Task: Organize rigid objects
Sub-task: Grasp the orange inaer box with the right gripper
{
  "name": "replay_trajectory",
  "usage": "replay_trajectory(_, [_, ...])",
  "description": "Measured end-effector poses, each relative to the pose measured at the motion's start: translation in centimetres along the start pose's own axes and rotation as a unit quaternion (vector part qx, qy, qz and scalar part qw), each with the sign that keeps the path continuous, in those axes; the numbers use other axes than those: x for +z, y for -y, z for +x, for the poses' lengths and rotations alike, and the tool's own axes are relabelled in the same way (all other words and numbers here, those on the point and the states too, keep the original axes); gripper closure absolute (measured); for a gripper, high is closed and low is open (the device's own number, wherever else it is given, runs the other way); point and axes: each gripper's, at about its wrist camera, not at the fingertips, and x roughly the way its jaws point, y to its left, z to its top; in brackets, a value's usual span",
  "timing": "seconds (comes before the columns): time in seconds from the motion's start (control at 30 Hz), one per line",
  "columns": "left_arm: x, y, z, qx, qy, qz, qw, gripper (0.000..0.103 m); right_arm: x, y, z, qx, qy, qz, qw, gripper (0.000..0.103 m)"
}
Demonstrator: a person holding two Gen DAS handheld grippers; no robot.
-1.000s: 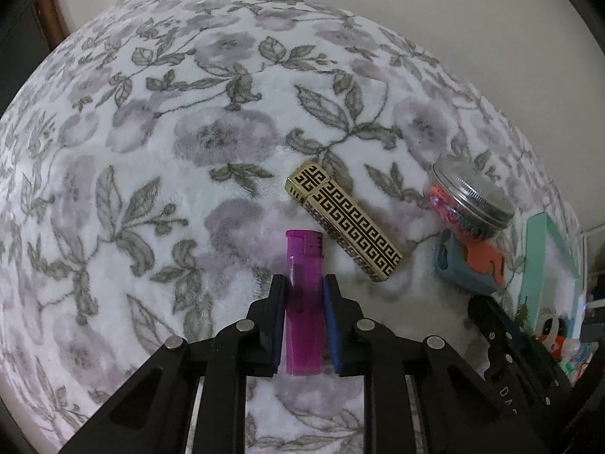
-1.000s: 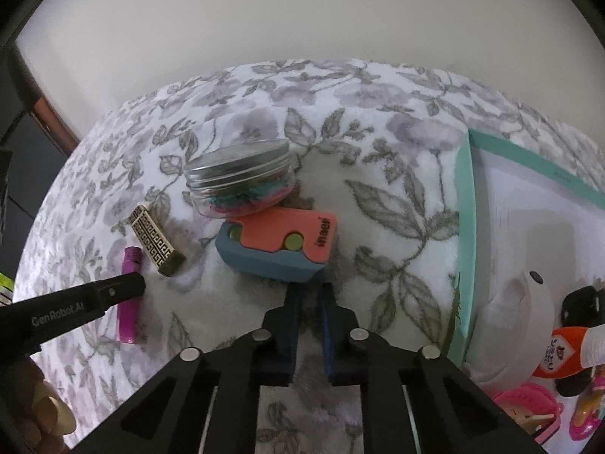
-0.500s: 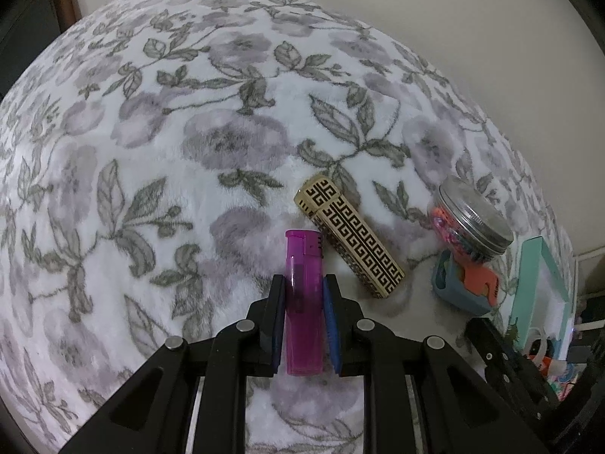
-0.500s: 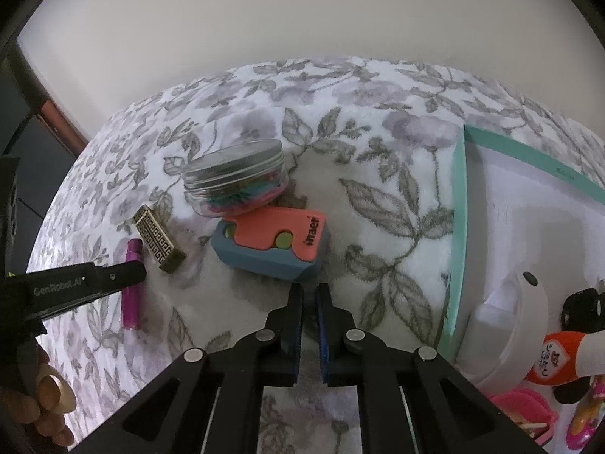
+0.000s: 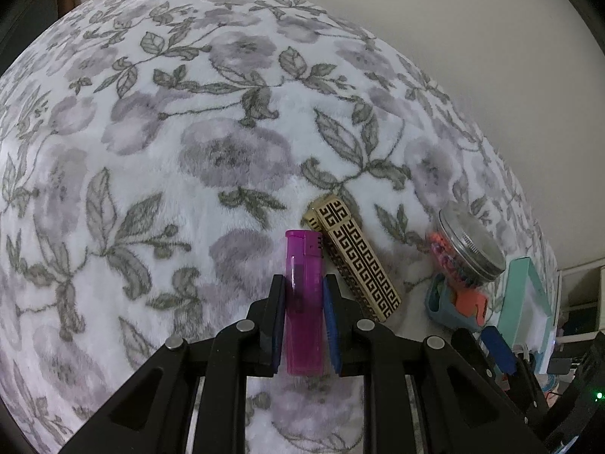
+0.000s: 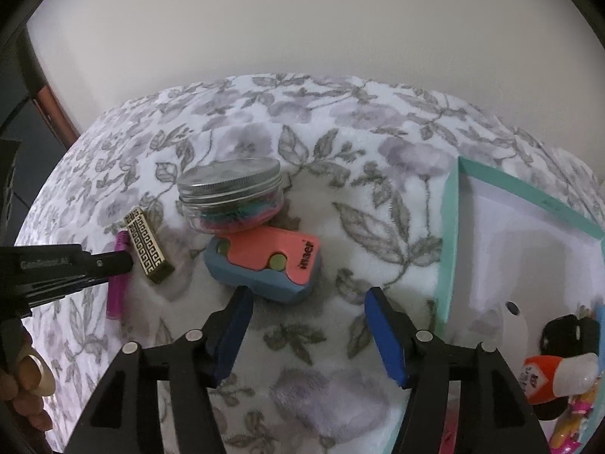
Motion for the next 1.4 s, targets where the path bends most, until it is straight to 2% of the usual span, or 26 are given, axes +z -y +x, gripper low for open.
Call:
replay_trajectory(0.1, [0.2, -0.2, 0.0, -0.005, 0.001, -0.001, 1.0, 0.083, 0.9, -0.7, 0.4, 0.001, 0.002, -0.011, 1.0, 0.031])
replay_trajectory(0.4, [0.2, -1.0, -0.4, -0.017, -0.002, -0.005, 0.9998, 0.083, 3.1, -4.7, 1.3, -0.026, 0.002, -0.106, 0.994, 0.029])
replay_trajectory(0.57, [0.5, -0.6, -0.1, -0.013, -0.001, -0.002, 0.9999, 0.083, 3.2, -5.3, 1.3, -0.022, -0.006, -0.126, 0.992, 0.029])
replay_trajectory(0.7, [0.6, -0.5, -0.1, -0.014, -0.002, -0.002, 0.9999, 0.083, 2.3, -5.5, 1.0, 0.015, -0.031, -0.129, 0.991, 0.031])
replay_trajectory(0.83, [0.6, -0.5, 0.0, -0.015, -0.003, -0.001, 0.9999, 0.083, 0.5, -6.8, 0.1, 0.034, -0.046, -0.174, 0.983, 0.031])
replay_trajectory(0.97, [0.6, -0.6, 0.0, -0.02, -0.004, -0.001, 0.9998, 0.083, -0.4, -7.5, -0.6, 0.09, -0.052, -0.182, 0.978, 0.031])
replay_trajectory(1.0, [0.6, -0.6, 0.0, -0.021, -0.004, -0.002, 0.9998, 0.083, -0.5, -7.6, -0.7, 0.093, -0.052, -0.182, 0.978, 0.031])
replay_trajectory(1.07, [0.6, -0.6, 0.1, -0.021, -0.005, -0.001, 0.9998, 0.083, -0.4, -7.7, -0.4, 0.069, -0.049, -0.182, 0.98, 0.031])
replay_trajectory(1.2, [0.6, -0.4, 0.0, -0.015, -0.004, 0.003, 0.9999, 0.083, 0.5, -7.4, 0.1, 0.045, -0.044, -0.163, 0.985, 0.031])
replay_trajectory(1.3, [0.5, -0.2, 0.0, -0.011, -0.003, 0.008, 0.9999, 0.083, 1.0, -7.6, 1.0, 0.019, -0.044, -0.158, 0.986, 0.041])
replay_trajectory(1.4, [0.5, 0.0, 0.1, -0.004, -0.001, 0.017, 0.9998, 0.083, 1.2, -8.2, 1.6, 0.017, -0.04, -0.154, 0.987, 0.05])
